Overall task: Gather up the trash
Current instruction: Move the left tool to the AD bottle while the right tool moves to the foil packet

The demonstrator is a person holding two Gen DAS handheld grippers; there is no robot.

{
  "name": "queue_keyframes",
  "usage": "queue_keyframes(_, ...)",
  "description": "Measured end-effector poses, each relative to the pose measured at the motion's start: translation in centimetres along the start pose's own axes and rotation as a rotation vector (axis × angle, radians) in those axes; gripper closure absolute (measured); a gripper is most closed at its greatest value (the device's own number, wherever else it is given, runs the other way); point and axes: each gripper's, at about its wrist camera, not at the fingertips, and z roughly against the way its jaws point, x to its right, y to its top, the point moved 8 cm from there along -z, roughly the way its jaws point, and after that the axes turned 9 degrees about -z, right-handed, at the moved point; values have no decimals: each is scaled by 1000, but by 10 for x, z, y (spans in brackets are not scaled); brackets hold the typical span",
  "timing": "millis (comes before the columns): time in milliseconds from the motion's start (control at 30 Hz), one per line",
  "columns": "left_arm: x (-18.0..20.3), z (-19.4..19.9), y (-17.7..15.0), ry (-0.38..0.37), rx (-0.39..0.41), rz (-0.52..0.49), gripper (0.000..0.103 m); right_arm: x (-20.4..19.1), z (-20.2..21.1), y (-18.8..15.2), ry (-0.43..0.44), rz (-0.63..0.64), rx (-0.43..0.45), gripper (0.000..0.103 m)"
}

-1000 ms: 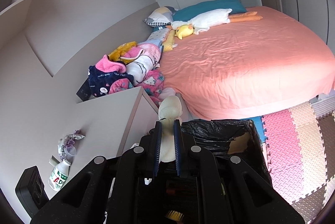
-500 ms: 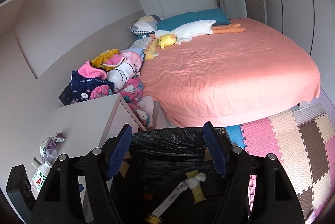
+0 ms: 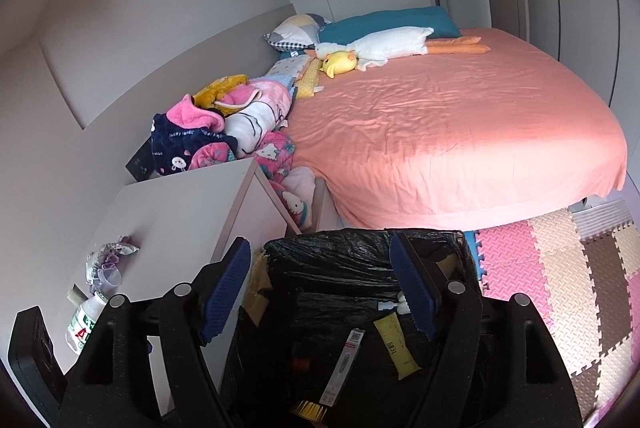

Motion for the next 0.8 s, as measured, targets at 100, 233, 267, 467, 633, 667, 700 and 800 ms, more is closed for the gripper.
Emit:
queue_keyframes(100,-14,4,-7,24,-4,17,7,-16,-7,-7,16,24,-18,30)
queue_keyframes(233,-32,11,-16,48,-3,45,7,-39,-16,-17,37,59,-42,30)
queue_keyframes(267,-37,13,-18,54,-3,50,7,-46,-18,-19,43,69,-48,30)
queue_keyframes(467,-62,27,-25,102,7,81,7,-79,-27,-33,77,124,-73,30)
queue_keyframes(633,-82,39,-32,150,15,99,7,-101,-31,-40,100,153,-88,30)
queue_keyframes(667,-85,41,-33,161,16,101,7,-106,-33,-42,105,159,-92,30)
queue_keyframes(700,-89,43,-34,172,18,104,7,-110,-34,-44,110,163,-96,30)
queue_keyframes(800,-102,51,-39,202,20,108,7,-123,-37,-50,129,178,-112,30)
